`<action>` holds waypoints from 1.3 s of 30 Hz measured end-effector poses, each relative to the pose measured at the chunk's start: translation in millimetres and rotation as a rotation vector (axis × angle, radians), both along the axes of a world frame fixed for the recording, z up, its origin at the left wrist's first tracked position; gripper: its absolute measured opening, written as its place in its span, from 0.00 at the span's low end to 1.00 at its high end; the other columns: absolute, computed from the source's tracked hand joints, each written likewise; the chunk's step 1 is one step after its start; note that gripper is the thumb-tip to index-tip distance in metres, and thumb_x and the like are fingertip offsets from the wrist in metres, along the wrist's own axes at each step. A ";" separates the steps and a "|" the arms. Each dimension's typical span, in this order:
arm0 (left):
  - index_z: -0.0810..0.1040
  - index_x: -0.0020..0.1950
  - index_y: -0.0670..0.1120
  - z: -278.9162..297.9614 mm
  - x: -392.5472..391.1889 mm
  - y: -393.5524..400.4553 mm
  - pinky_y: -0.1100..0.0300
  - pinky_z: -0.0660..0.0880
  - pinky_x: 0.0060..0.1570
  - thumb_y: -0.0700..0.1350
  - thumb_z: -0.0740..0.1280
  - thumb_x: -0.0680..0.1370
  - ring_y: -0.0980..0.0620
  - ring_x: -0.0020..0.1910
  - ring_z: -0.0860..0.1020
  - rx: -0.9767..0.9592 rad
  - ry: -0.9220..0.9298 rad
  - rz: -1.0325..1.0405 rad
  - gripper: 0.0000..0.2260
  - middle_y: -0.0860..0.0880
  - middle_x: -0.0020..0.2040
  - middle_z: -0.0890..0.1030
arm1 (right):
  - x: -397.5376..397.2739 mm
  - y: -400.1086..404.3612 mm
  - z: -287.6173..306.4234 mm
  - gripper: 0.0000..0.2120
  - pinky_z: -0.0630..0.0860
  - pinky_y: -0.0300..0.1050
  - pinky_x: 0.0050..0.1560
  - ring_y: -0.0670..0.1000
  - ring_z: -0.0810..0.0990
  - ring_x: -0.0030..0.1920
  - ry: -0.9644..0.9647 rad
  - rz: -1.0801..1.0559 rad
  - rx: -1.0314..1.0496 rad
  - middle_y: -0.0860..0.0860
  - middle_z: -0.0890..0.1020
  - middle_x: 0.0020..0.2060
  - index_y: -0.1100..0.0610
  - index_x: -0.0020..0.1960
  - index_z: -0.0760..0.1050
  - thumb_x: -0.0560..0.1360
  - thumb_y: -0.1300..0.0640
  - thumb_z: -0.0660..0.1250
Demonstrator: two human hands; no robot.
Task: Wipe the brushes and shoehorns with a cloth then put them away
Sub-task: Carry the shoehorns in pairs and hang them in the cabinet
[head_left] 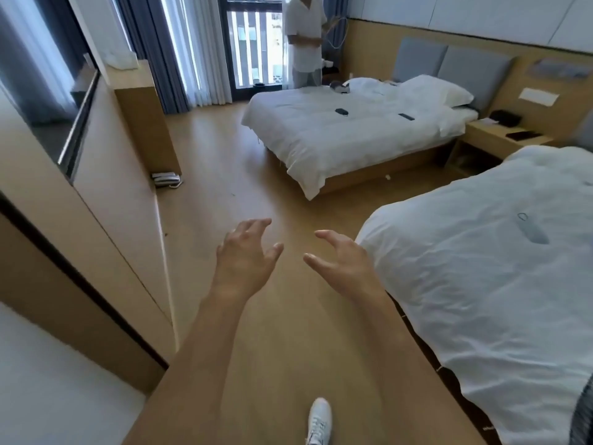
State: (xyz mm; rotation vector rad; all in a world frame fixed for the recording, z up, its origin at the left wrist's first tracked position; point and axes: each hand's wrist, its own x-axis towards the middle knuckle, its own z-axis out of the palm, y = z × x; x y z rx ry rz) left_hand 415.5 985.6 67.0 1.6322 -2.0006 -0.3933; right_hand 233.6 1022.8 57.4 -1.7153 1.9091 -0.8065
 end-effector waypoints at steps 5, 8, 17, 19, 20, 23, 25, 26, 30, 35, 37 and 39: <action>0.71 0.72 0.51 -4.4 -5.3 -76.2 0.47 0.67 0.67 0.54 0.67 0.78 0.46 0.69 0.70 -0.010 -0.062 -0.001 0.23 0.50 0.71 0.72 | -6.9 -81.4 -11.7 0.27 0.70 0.46 0.67 0.49 0.71 0.70 -0.035 -0.012 0.009 0.48 0.74 0.71 0.48 0.73 0.69 0.76 0.44 0.69; 0.71 0.72 0.52 -2.5 -6.8 -131.8 0.47 0.68 0.67 0.55 0.67 0.78 0.46 0.69 0.70 -0.016 -0.090 0.030 0.23 0.50 0.71 0.72 | -10.7 -148.1 -12.1 0.27 0.69 0.43 0.65 0.49 0.72 0.70 -0.061 0.014 0.001 0.48 0.74 0.70 0.48 0.73 0.70 0.76 0.44 0.70; 0.71 0.72 0.53 23.2 -55.9 -325.7 0.49 0.67 0.66 0.55 0.66 0.78 0.46 0.69 0.70 -0.049 -0.125 0.080 0.23 0.51 0.72 0.71 | -51.9 -338.8 12.6 0.26 0.69 0.43 0.67 0.49 0.72 0.70 -0.094 0.069 -0.014 0.49 0.75 0.70 0.49 0.72 0.71 0.76 0.46 0.70; 0.71 0.72 0.52 22.2 -75.7 -359.5 0.48 0.66 0.66 0.55 0.67 0.77 0.46 0.69 0.69 -0.043 -0.115 0.050 0.23 0.51 0.71 0.72 | -64.4 -370.4 11.2 0.26 0.69 0.43 0.67 0.49 0.72 0.70 -0.088 0.064 -0.010 0.49 0.75 0.70 0.50 0.73 0.71 0.76 0.46 0.70; 0.71 0.72 0.52 20.4 -84.7 -375.3 0.48 0.66 0.66 0.55 0.67 0.77 0.47 0.69 0.70 -0.038 -0.115 0.033 0.23 0.51 0.71 0.72 | -70.7 -385.0 9.6 0.26 0.70 0.44 0.68 0.49 0.72 0.70 -0.085 0.062 -0.001 0.49 0.75 0.70 0.50 0.73 0.71 0.76 0.46 0.70; 0.71 0.72 0.53 14.1 -108.8 -423.9 0.49 0.65 0.65 0.56 0.67 0.77 0.47 0.69 0.70 -0.025 -0.113 -0.003 0.23 0.51 0.71 0.72 | -92.9 -428.3 3.0 0.27 0.70 0.42 0.66 0.48 0.73 0.69 -0.082 0.041 0.020 0.48 0.75 0.70 0.49 0.73 0.70 0.76 0.46 0.70; 0.71 0.71 0.53 10.1 -124.4 -459.2 0.49 0.65 0.65 0.56 0.67 0.77 0.47 0.69 0.70 -0.022 -0.103 -0.033 0.23 0.52 0.71 0.72 | -109.9 -458.4 -1.3 0.27 0.69 0.38 0.62 0.47 0.73 0.69 -0.073 0.002 0.017 0.47 0.75 0.69 0.49 0.73 0.70 0.76 0.46 0.70; 0.71 0.71 0.53 8.0 -132.3 -476.9 0.49 0.65 0.65 0.56 0.67 0.77 0.47 0.69 0.70 -0.018 -0.095 -0.055 0.23 0.52 0.71 0.72 | -118.1 -472.9 -3.3 0.27 0.67 0.36 0.60 0.47 0.73 0.69 -0.069 -0.022 0.015 0.47 0.75 0.69 0.48 0.73 0.70 0.76 0.45 0.70; 0.72 0.71 0.53 -4.0 -166.5 -553.9 0.49 0.64 0.65 0.55 0.67 0.77 0.47 0.69 0.70 0.000 -0.053 -0.158 0.23 0.53 0.70 0.72 | -152.1 -533.4 -13.0 0.26 0.65 0.35 0.57 0.46 0.73 0.68 -0.051 -0.134 0.013 0.45 0.76 0.69 0.47 0.72 0.71 0.76 0.44 0.70; 0.69 0.73 0.53 -8.8 -219.1 -665.8 0.48 0.64 0.69 0.55 0.66 0.78 0.47 0.70 0.69 0.021 -0.029 -0.336 0.23 0.52 0.72 0.70 | -193.5 -616.7 -16.6 0.26 0.67 0.39 0.61 0.47 0.72 0.70 -0.047 -0.272 0.029 0.46 0.73 0.71 0.47 0.73 0.69 0.77 0.45 0.69; 0.66 0.74 0.54 -3.0 -239.5 -711.6 0.46 0.62 0.71 0.57 0.64 0.79 0.47 0.72 0.66 0.024 -0.051 -0.427 0.24 0.53 0.73 0.68 | -209.0 -653.1 -11.2 0.25 0.68 0.40 0.63 0.48 0.71 0.70 -0.051 -0.341 0.025 0.47 0.73 0.72 0.47 0.74 0.69 0.78 0.46 0.68; 0.64 0.75 0.56 5.2 -260.3 -754.8 0.45 0.60 0.73 0.59 0.62 0.79 0.47 0.74 0.62 0.016 -0.091 -0.516 0.25 0.54 0.75 0.65 | -224.5 -688.3 -5.0 0.23 0.67 0.41 0.63 0.49 0.71 0.71 -0.043 -0.413 0.016 0.47 0.72 0.72 0.47 0.74 0.68 0.80 0.47 0.65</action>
